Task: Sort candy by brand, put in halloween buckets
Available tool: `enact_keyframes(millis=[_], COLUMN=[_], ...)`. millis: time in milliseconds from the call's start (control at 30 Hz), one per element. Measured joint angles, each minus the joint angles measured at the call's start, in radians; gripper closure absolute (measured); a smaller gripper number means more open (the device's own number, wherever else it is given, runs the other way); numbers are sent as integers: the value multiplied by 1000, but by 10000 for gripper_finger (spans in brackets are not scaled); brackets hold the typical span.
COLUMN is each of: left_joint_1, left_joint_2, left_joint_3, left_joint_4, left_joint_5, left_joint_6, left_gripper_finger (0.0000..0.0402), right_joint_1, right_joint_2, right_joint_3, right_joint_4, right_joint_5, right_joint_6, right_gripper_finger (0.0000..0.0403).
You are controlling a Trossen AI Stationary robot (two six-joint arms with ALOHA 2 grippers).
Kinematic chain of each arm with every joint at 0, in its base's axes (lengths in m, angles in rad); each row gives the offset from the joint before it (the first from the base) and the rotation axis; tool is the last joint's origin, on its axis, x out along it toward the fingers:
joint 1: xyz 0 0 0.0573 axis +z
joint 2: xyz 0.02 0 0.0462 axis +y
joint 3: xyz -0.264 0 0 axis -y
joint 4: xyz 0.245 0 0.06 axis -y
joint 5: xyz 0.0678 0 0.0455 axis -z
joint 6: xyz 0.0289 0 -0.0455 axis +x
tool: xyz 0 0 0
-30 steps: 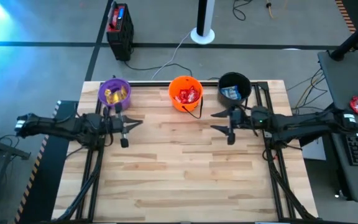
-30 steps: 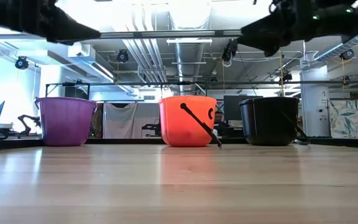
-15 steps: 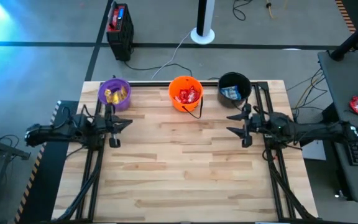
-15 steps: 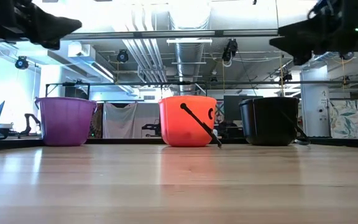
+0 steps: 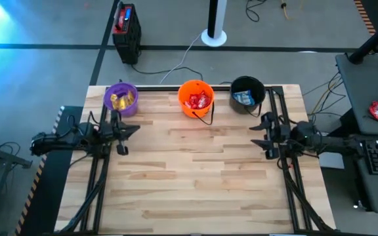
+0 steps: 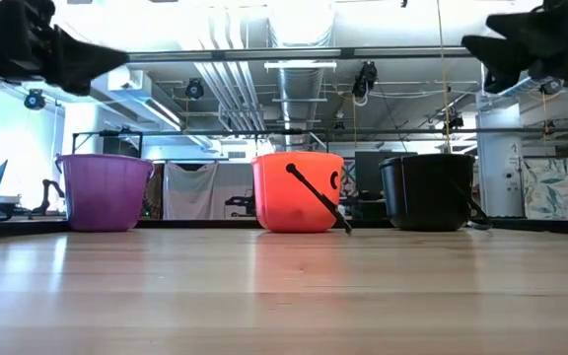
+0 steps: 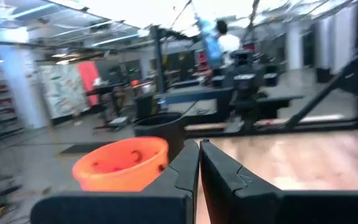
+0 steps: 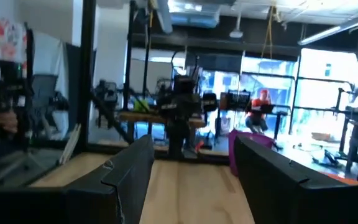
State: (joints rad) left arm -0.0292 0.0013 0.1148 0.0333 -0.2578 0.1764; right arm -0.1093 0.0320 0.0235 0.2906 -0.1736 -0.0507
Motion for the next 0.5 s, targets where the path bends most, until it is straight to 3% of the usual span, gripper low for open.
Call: enact_keyframes(millis=[100,500], left_joint_1=[0,0], left_joint_2=[1,28], left_joint_3=[-1,-5], left_joint_4=[-40,-59], left_joint_5=[-54,-57], left_joint_6=[14,16], left_gripper_finger=[402,402], right_joint_1=[0,0], right_joint_2=[1,-3], right_joint_3=[-11,-10], right_joint_4=[-9,-4], right_joint_5=[-18,-10], right_joint_6=[-36,-90], right_gripper_finger=[188,188])
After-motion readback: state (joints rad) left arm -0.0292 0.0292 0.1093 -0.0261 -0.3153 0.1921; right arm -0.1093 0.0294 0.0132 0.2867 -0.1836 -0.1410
